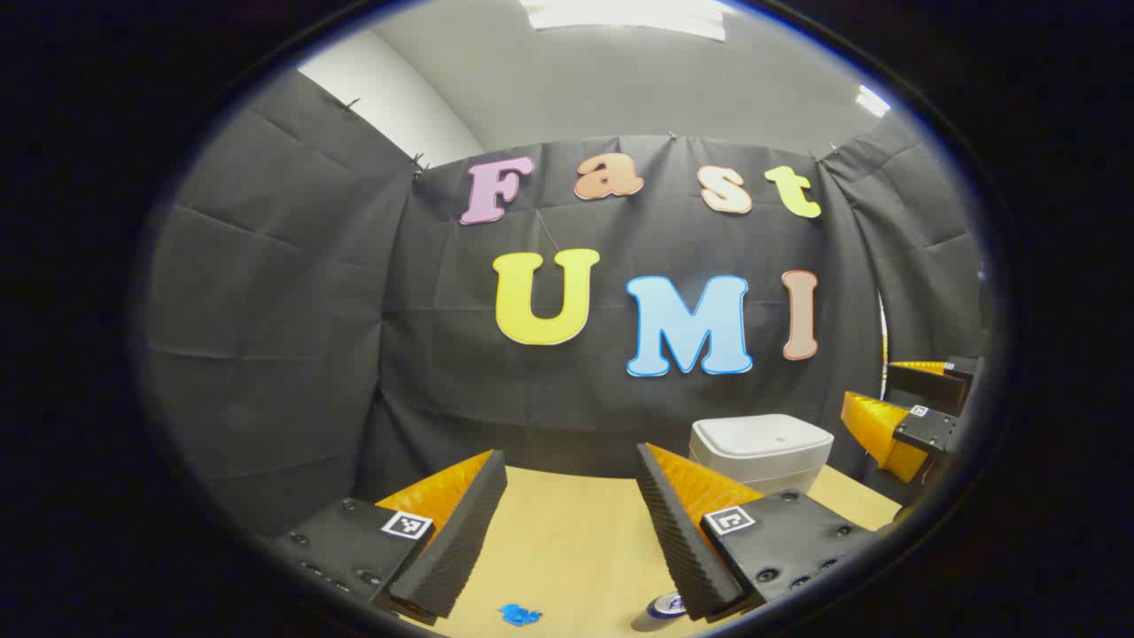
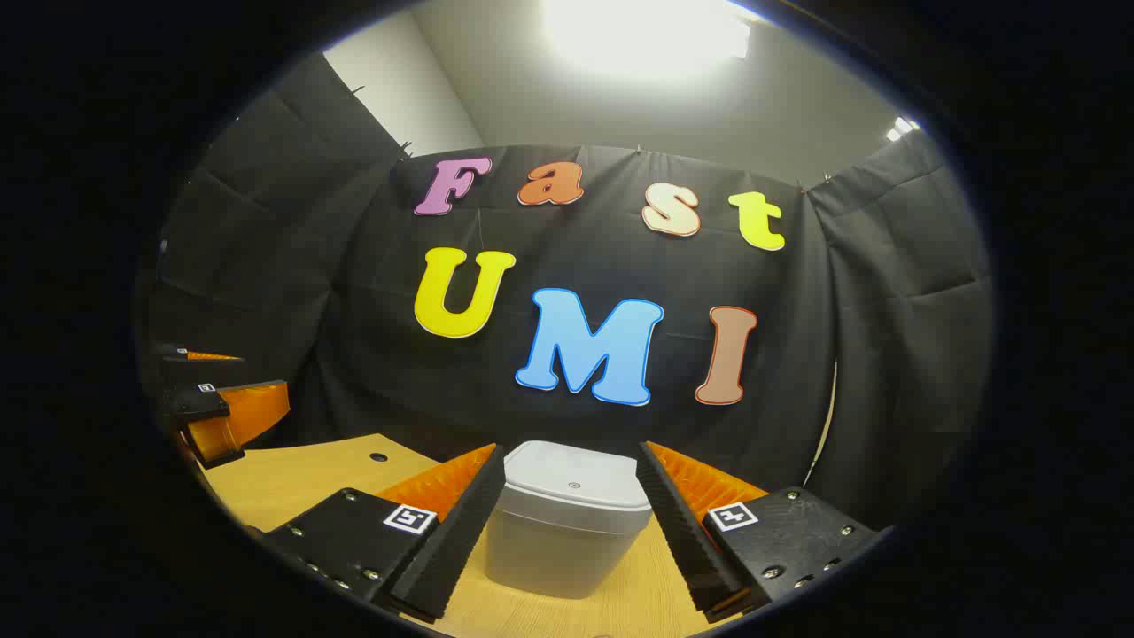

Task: Press the lid of the desktop garbage bin to open it, pick up the crumpled paper on the desktop and throw it into the bin, then pick up the pop can on the desktop and drop it into the bin, and finally close the garbage bin lid.

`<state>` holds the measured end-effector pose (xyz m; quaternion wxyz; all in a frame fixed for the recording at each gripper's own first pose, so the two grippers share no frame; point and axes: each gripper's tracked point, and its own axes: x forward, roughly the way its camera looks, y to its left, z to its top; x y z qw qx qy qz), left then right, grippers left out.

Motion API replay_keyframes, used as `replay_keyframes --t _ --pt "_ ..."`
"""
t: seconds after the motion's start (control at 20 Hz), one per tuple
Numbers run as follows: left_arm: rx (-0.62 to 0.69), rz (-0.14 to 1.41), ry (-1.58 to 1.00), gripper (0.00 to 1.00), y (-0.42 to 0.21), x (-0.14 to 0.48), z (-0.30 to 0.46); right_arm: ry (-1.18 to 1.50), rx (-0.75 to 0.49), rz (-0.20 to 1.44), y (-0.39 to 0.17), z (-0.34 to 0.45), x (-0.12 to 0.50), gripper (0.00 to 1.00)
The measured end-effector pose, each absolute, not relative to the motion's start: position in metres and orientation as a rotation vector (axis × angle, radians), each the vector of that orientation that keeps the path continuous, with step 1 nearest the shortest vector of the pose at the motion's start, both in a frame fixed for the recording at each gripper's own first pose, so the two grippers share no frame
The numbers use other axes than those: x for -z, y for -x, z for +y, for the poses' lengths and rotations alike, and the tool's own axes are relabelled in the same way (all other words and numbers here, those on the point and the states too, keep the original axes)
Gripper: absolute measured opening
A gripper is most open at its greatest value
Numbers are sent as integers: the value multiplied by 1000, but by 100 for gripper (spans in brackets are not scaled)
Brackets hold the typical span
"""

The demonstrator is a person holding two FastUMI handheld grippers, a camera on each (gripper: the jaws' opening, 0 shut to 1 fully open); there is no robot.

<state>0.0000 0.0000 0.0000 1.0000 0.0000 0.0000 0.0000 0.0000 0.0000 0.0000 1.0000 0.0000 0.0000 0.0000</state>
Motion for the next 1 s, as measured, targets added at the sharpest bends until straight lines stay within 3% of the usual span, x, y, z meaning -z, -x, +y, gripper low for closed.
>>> replay_keyframes --t 0.75,0.9,1.0 --pt "112 23 -28 95 -21 8 -17 -20 49 32 4 0 4 95" --pt "118 20 -30 96 -24 6 -16 -25 33 44 0 5 8 83" --pt "116 20 -29 96 -26 6 -14 -31 22 56 -4 7 11 81"
